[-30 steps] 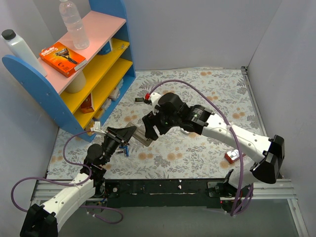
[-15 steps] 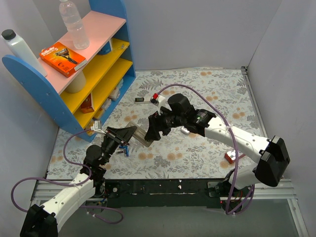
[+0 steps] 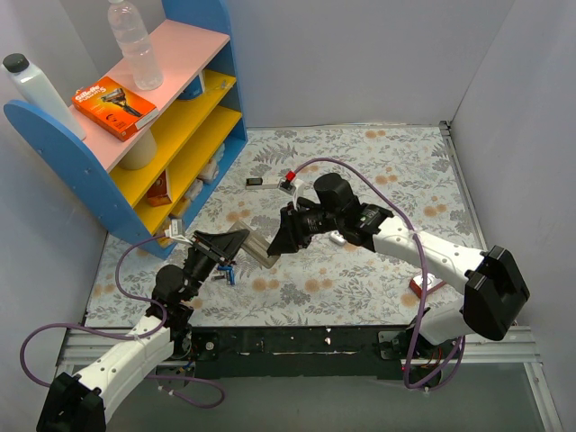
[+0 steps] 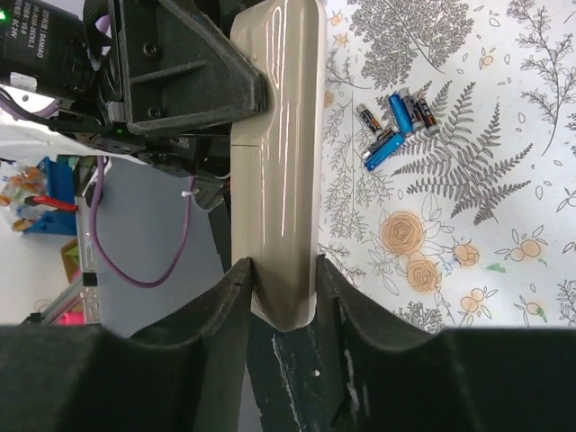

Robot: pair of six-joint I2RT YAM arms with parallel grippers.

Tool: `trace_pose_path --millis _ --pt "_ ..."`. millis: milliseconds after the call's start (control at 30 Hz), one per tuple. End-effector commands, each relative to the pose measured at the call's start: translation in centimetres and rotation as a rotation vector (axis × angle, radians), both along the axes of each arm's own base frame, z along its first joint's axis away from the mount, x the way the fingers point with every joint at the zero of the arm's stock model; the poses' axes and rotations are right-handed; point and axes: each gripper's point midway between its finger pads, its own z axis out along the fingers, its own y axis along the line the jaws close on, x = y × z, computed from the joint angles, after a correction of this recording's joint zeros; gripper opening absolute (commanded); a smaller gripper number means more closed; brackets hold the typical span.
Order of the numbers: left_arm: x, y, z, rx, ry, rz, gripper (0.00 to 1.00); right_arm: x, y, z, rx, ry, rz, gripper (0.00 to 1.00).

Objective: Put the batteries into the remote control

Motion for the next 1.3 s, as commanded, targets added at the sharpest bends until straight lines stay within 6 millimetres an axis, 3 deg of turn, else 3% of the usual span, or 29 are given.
trace_pose_path --millis 0,200,400,567,700,767,933,1000,1067,1100,1133,1167,1233,1267 --pt "-1.1 0.2 -3.1 -0.042 0.058 -0.033 0.0 -0.5 0.3 0.3 0.049 0.01 0.043 0.35" --pt "-1.6 0.1 -2.1 -0.063 0.019 -0.052 0.0 -0.6 0.6 -0.2 0.067 0.011 0.058 0.32" --pt "-1.8 -0.1 -2.2 -0.057 0.011 -0.064 0.0 -0.8 0.9 1.6 0.137 -0.012 0.085 0.59" --pt "-2.1 -0.4 -1.9 -0.055 -0.007 -0.088 0.0 -0.9 1.3 2.4 0.173 -0.026 0.112 0.61" --pt "-2.4 -0.7 -1.2 -0.038 -0.045 -0.112 0.0 -1.2 1.7 3.1 0.211 -0.016 0.142 0.56" --pt "-2.5 -1.0 -1.1 -0.026 -0.054 -0.121 0.0 -1.5 1.9 3.5 0.235 -0.005 0.165 0.49" --pt "-2.7 -1.3 -1.2 -0.001 -0.071 -0.14 0.01 -2.0 1.7 3.6 0.25 -0.005 0.187 0.2" --pt "-2.6 -1.4 -1.4 0.016 -0.068 -0.14 0.07 -2.0 1.4 3.1 0.231 -0.005 0.181 0.09" --pt "-2.5 -1.4 -1.4 0.04 -0.08 -0.131 0.16 -1.7 0.8 2.6 0.203 -0.004 0.154 0.04" --pt "-2.3 -1.4 -1.9 0.06 -0.062 -0.125 0.25 -1.2 0.6 2.2 0.185 -0.027 0.133 0.01" --pt "-2.1 -1.2 -2.0 0.072 -0.062 -0.11 0.34 -0.8 0.2 2.1 0.172 -0.041 0.112 0.01" --pt "-1.9 -1.1 -2.2 0.095 -0.069 -0.094 0.56 -0.2 -0.3 1.8 0.149 -0.052 0.085 0.01" --pt "-1.6 -0.9 -2.7 0.137 -0.045 -0.069 0.73 1.0 -1.4 0.6 0.07 -0.097 0.021 0.01" --pt "-1.1 -0.5 -2.9 0.157 -0.036 -0.036 0.87 1.4 -2.0 0.0 0.029 -0.111 -0.006 0.01"
